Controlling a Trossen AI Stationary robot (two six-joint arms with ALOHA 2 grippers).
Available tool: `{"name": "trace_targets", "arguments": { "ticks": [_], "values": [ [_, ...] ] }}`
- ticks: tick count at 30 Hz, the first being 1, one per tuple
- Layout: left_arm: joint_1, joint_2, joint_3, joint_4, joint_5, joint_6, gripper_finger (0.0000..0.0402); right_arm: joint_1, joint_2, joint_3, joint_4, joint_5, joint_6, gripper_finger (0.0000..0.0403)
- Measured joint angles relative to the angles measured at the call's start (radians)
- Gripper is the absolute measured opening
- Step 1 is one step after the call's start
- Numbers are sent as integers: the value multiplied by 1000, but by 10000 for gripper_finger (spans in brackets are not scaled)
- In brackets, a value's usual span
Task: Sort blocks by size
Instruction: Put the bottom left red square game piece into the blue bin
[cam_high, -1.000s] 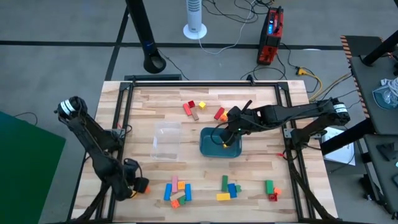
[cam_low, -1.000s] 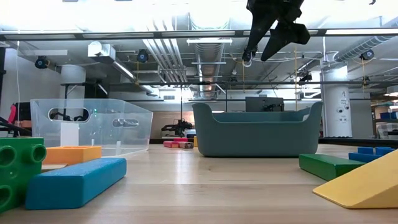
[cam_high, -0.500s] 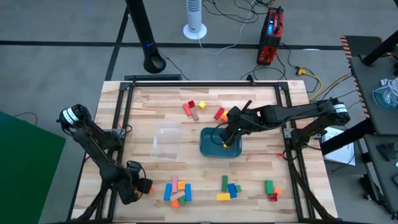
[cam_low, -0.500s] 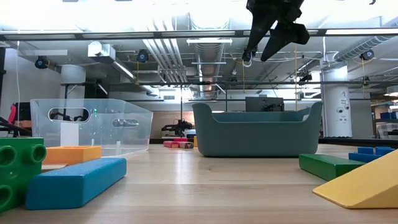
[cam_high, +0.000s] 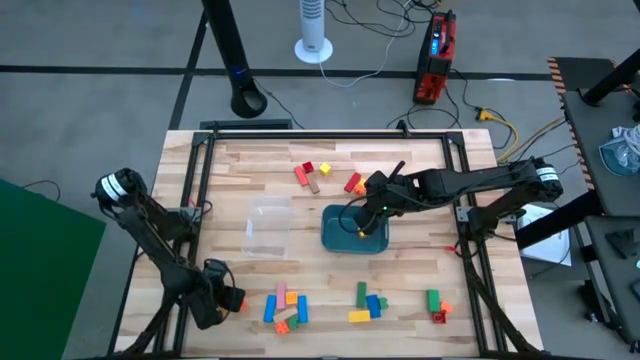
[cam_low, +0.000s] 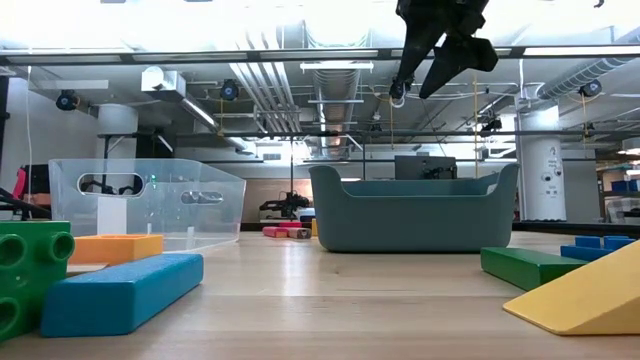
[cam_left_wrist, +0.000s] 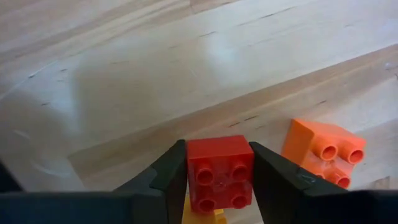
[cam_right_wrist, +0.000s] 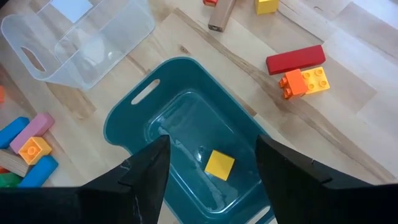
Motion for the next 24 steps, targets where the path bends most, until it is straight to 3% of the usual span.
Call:
{"name": "trace_targets", "arguments": {
  "ticks": [4,7,11,15,18,20,24],
  "values": [
    [-1,-5,29,-54,-36,-3,145,0,0,0,0,0,-7,224],
    [-2,-46,84,-153,-127,-3,148,0,0,0,0,0,-12,226],
    [0,-132,190,-331,-364,41,141,0,-1,0,12,0,-20,223],
    [1,-256,311,-467,-688,130,139,9,-2,0,87,0,-99,219],
    [2,-356,390,-476,-958,284,140,32,-2,8,189,0,-210,221],
    [10,-412,437,-472,-1070,413,140,60,-6,22,290,0,-314,221],
    [60,-485,518,-430,-1125,692,139,134,-10,76,483,17,-562,216]
  ]
}}
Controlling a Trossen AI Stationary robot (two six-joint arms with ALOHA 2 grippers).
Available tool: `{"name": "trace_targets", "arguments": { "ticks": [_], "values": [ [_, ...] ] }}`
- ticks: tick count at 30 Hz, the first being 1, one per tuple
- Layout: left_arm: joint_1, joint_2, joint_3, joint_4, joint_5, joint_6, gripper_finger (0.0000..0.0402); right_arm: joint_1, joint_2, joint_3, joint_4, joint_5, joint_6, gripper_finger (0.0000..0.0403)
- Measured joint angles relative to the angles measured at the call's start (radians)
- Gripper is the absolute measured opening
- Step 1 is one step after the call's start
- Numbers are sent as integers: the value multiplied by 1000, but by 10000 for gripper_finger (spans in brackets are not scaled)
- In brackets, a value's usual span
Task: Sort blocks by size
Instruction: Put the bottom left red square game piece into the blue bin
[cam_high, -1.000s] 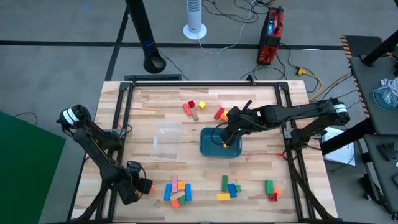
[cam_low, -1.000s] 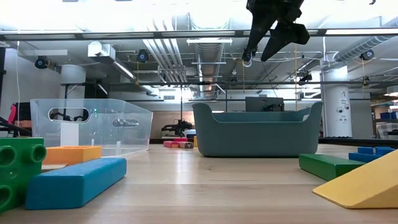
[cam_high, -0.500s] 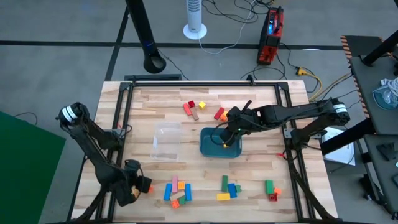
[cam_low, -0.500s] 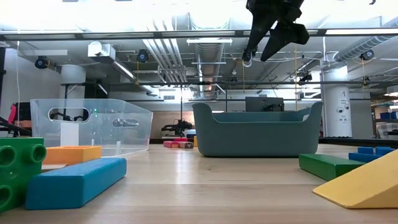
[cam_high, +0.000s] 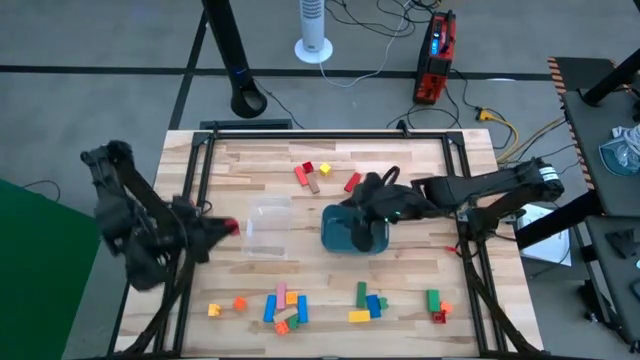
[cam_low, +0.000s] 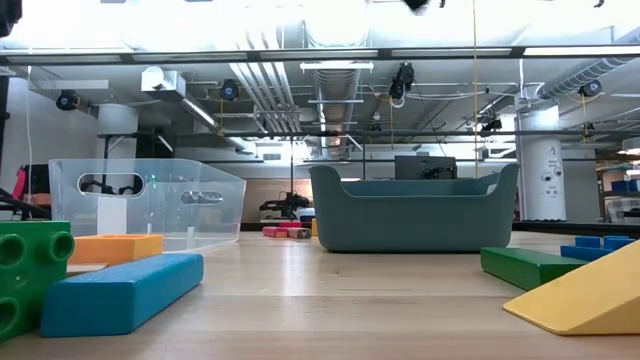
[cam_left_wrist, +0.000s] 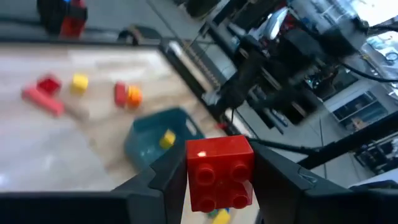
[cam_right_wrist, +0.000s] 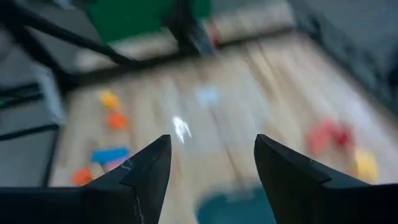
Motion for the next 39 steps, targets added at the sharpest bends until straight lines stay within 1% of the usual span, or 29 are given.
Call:
{"name": "trace_targets", "arguments": {
  "ticks": [2,4,7,9,11,12,14,15,17,21,24,28,32,34,39],
  "values": [
    [35,-23,24,62,0,144,139,32,0,31,59,7,-145,213],
    [71,-40,36,166,9,290,138,55,6,64,108,9,-270,211],
    [135,-54,33,409,81,556,138,73,26,111,146,13,-365,210],
    [192,-54,15,603,173,750,138,78,43,141,154,13,-391,210],
    [258,-47,-6,788,280,904,138,79,64,168,166,22,-416,211],
    [291,-42,-15,855,337,963,138,79,74,186,168,37,-425,213],
    [361,-29,-23,928,478,1035,138,83,93,220,166,84,-448,220],
    [397,-23,-25,940,548,1048,138,85,103,240,166,105,-469,224],
    [453,-7,-28,938,647,1037,138,97,117,280,158,127,-513,235],
    [546,43,-29,965,769,1011,138,128,153,375,159,166,-596,263],
    [591,82,-30,1035,872,1009,138,139,194,451,118,194,-663,286],
    [627,114,-30,1136,941,1006,144,154,264,545,38,199,-765,311],
    [638,130,-30,1164,978,1004,145,159,314,625,0,204,-782,324],
    [637,137,-30,1166,997,1000,145,158,327,646,1,235,-803,326],
    [637,161,-30,1170,1014,982,145,156,329,656,-2,245,-853,316]
  ]
}}
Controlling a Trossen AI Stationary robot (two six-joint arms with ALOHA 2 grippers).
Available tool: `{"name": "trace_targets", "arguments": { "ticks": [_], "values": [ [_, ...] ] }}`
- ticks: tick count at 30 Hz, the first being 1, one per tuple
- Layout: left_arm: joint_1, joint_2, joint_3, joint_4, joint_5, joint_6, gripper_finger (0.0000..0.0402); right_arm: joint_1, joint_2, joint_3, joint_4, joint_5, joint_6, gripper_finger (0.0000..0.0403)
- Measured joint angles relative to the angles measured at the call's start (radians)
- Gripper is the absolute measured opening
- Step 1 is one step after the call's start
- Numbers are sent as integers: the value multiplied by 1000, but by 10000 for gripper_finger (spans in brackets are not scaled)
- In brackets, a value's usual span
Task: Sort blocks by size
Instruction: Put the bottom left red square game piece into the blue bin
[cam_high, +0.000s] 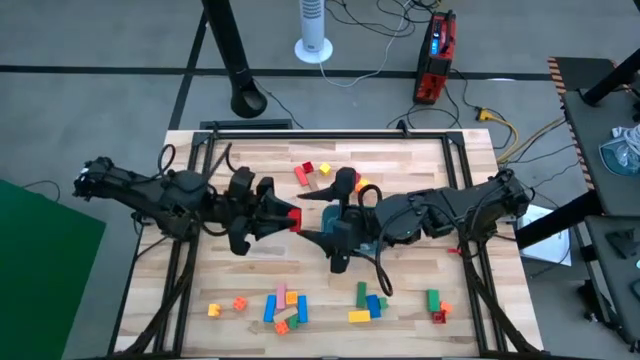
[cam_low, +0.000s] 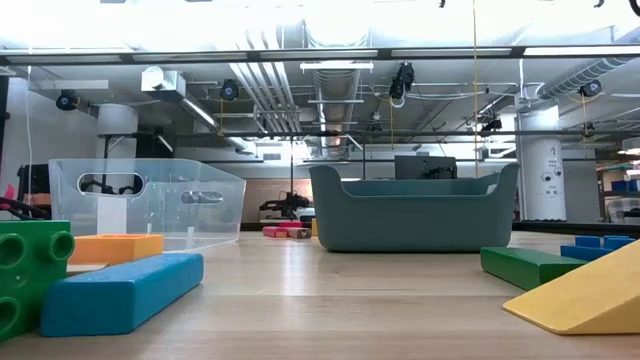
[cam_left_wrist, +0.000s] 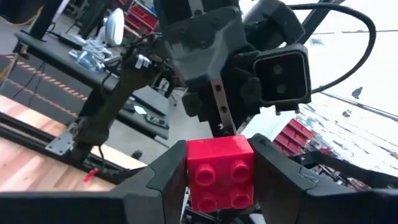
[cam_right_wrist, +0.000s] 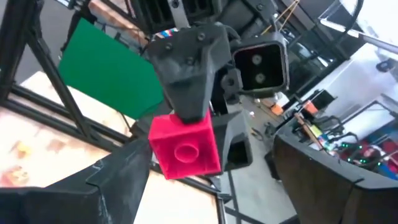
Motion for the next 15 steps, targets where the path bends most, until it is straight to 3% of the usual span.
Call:
{"name": "trace_targets", "arguments": {
  "ticks": [15],
  "values": [
    [10,19,0,79,11,-3,147,7,7,0,2,-8,-43,251]
  ]
}}
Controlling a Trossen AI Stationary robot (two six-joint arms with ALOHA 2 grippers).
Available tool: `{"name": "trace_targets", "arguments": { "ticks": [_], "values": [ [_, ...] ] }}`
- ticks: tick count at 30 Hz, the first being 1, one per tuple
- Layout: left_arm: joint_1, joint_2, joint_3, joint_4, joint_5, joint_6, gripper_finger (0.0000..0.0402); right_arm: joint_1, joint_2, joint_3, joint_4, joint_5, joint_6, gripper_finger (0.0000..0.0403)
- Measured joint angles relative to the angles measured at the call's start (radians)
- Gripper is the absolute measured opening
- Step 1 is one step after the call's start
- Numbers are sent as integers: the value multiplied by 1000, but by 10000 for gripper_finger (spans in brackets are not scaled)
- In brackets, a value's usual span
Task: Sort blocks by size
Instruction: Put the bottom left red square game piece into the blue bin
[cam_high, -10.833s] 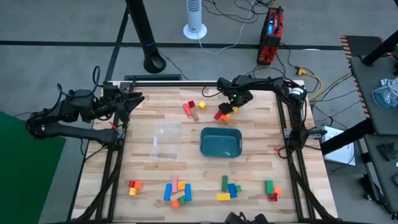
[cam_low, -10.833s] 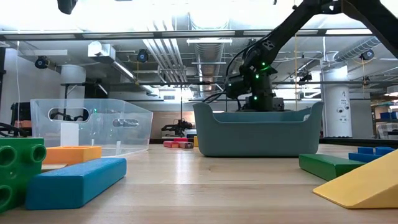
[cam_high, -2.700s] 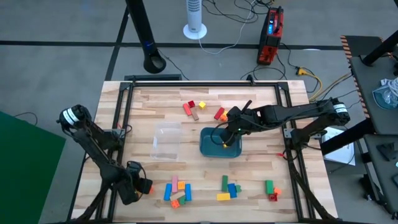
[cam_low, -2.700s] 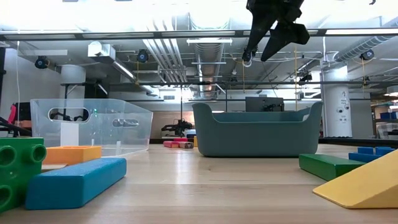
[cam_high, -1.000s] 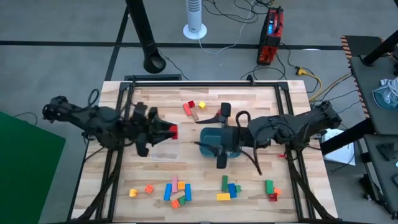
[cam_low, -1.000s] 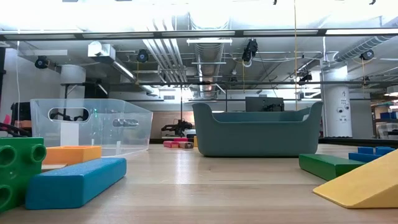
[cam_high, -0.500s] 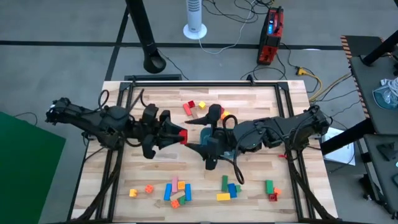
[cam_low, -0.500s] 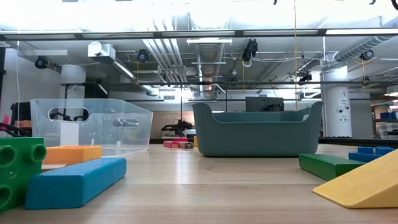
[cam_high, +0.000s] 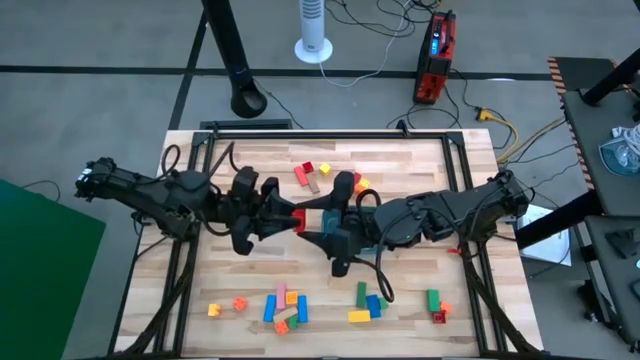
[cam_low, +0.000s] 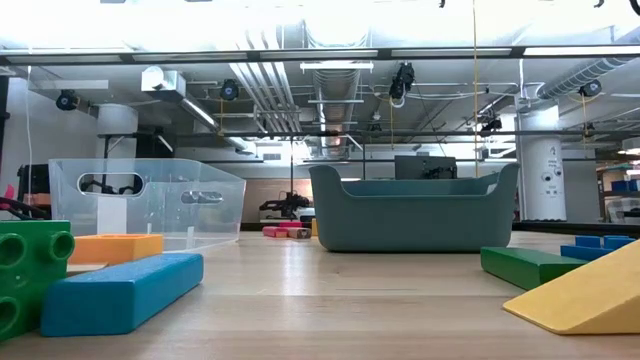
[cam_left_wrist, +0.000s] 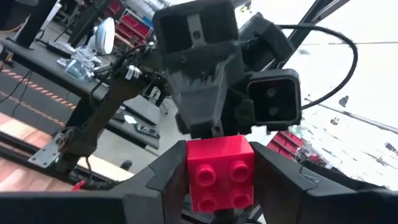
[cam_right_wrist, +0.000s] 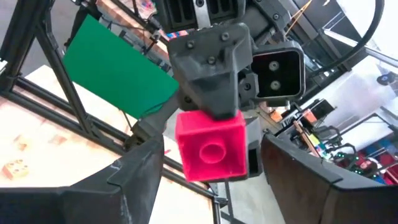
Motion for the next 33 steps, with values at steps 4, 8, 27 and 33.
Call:
{"name": "trace_targets", "arguments": {
  "ticks": [4,8,27,33],
  "values": [
    [0,6,0,3,0,0,148,0,0,0,-2,-1,-1,228],
    [0,17,0,11,-1,0,148,0,0,0,-3,-1,-9,201],
    [18,-44,0,-137,-12,-5,191,-10,-16,0,-110,8,101,129],
    [36,-143,1,-355,-43,-35,201,-79,-38,0,-408,7,419,135]
  ]
}}
